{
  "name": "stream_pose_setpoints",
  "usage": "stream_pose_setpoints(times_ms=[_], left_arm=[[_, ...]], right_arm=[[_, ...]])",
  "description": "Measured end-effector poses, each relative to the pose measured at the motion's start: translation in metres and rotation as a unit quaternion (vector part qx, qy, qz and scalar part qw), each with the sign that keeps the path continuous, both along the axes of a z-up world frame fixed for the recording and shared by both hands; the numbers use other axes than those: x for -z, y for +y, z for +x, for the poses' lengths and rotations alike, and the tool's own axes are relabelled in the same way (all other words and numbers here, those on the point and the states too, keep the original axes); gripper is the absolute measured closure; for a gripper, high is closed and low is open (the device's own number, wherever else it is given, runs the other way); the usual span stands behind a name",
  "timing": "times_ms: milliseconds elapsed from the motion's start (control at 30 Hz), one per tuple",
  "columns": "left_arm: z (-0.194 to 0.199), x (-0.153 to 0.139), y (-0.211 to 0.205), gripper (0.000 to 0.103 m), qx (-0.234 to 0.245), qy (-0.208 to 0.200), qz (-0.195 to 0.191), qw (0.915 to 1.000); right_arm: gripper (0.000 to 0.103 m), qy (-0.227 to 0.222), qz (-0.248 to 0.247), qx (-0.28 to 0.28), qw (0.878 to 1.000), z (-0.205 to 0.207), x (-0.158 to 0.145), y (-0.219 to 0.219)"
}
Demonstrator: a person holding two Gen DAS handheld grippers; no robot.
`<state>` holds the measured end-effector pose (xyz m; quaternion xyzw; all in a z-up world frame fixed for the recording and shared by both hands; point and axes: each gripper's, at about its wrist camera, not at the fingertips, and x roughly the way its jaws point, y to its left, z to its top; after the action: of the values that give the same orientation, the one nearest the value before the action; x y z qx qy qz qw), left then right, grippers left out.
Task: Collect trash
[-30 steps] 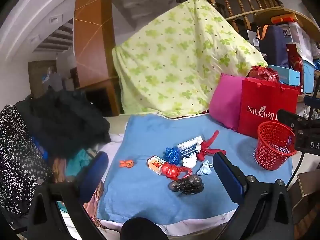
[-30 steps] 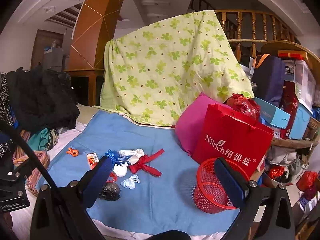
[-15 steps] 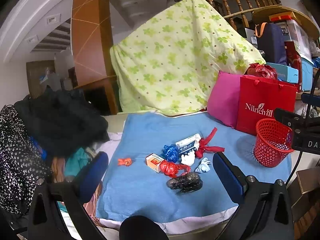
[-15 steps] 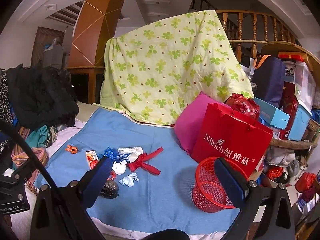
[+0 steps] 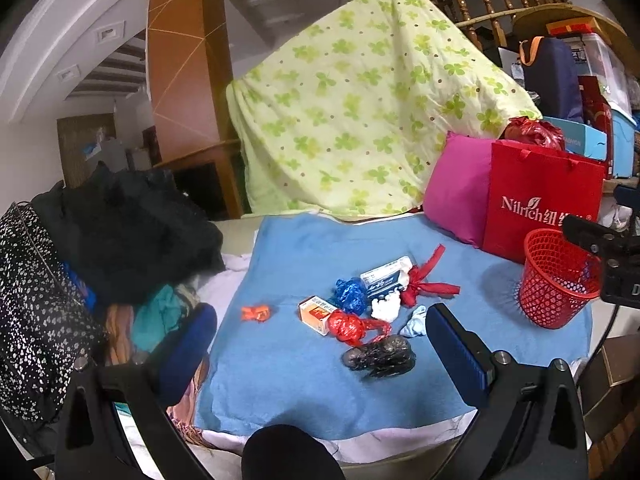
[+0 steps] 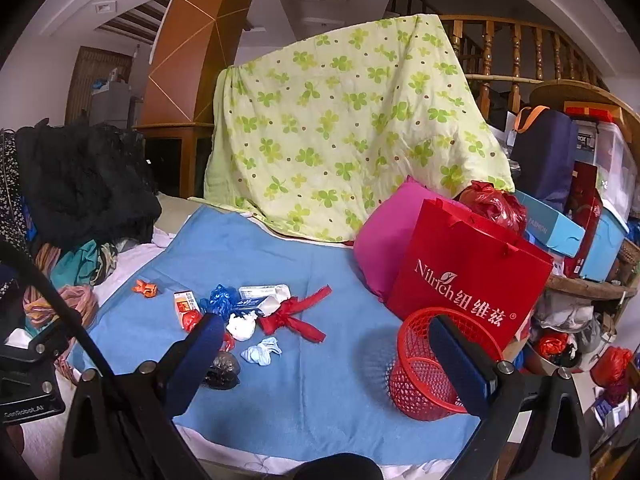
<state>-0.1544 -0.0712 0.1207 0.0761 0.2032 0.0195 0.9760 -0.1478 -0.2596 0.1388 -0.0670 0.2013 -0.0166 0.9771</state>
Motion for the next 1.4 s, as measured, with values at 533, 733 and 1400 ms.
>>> stream_pose_setpoints(times_ms=[533, 733, 1400], left_arm=[[0.004, 0.003, 0.015, 0.0, -0.047, -0.011, -0.002, 0.9988], [0.008, 0.009, 0.016, 0.0, -0.047, -0.002, -0.002, 0.9989], [0.08, 0.107, 0.054, 0.0, -0.067, 0.127, -0.042, 0.9888]], right_arm=[[0.0, 0.017, 0.013, -0.001, 1.0, 0.003, 0.019, 0.004], [0.0, 0.028, 0.018, -0.009, 0.999, 0.006, 0.026, 0.007], [0.0, 0.079, 0.036, -0.061, 0.994, 0.059, 0.074, 0.006]])
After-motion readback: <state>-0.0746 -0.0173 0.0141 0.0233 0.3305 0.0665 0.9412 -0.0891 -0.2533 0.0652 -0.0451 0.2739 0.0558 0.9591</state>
